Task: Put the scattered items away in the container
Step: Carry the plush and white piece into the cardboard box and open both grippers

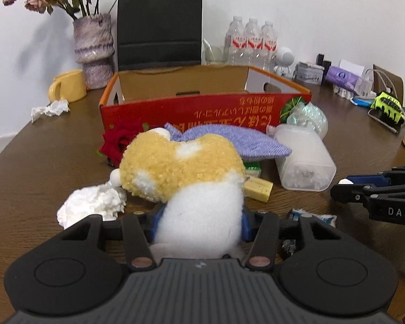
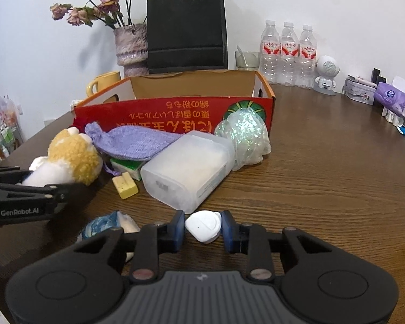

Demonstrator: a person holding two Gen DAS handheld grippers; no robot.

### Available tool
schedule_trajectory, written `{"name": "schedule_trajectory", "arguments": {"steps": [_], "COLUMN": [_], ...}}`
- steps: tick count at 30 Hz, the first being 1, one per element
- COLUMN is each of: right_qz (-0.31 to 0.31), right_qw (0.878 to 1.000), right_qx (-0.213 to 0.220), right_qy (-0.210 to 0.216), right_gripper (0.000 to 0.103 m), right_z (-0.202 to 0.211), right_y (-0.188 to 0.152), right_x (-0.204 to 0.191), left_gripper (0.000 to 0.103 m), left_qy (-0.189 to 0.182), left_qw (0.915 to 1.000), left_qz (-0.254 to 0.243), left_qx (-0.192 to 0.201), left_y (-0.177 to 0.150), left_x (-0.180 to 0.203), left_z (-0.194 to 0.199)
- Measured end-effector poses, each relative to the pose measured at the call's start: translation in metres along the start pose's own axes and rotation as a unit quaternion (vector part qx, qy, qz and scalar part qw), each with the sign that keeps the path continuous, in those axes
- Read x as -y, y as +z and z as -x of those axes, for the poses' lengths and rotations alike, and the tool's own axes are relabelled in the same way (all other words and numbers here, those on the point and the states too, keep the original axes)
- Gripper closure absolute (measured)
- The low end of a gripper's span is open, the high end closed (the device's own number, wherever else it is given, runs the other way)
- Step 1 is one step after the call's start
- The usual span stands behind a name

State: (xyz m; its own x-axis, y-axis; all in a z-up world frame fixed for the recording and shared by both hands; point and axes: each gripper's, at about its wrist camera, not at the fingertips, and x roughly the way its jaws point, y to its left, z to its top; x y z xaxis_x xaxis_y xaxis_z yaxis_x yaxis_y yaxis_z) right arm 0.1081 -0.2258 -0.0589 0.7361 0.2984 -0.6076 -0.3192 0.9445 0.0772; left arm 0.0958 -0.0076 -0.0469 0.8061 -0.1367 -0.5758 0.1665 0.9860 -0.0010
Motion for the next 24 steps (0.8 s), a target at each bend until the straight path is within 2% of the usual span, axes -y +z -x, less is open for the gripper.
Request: {"name": "schedule_trajectory", "arguments": {"steps": [9,11,15,17,20,24], "right_qz": [0.004,0.015,0.042,0.055,0.062,0.061], "right_qw": [1.000,0.999,0.995,0.993,0.992,0.995], "right_qx": [0.031,0.047,0.085,0.100,0.102,0.078], "right_qy": [0.006,0.009,0.025,0.028,0.029,0.016], "right_gripper": [0.075,0.075,0.075,0.075,0.075,0.075], "right_z": [0.017,0.022,0.023,0.016,-0.007,-0.055], "right_y": [0.011,0.021,0.063,0.086,0.124,0.158], "right_x": [0.000,-0.002,-0.005,-0.008,-0.010,-0.009], "left_gripper": [0.051,0.051,0.051,0.051,0.051,0.051], "left_qy": [-0.025,-0.038,-0.057,-0.046,-0.029,-0.017], "left_qw": [0.9990,0.9975,0.9940,0.9941,0.9959,0.9971], "left_qz": [0.014,0.014,0.025,0.027,0.038,0.072], "left_qx": [0.036,0.057,0.090,0.094,0.077,0.012], "left_y": [0.018,0.036,0.088,0.112,0.141,0.161], "left_x": [-0.002,-0.002,-0.008,-0.012,-0.021,-0.039], "left_z": [0.025,0.031,0.027,0.016,-0.015,-0.071]}}
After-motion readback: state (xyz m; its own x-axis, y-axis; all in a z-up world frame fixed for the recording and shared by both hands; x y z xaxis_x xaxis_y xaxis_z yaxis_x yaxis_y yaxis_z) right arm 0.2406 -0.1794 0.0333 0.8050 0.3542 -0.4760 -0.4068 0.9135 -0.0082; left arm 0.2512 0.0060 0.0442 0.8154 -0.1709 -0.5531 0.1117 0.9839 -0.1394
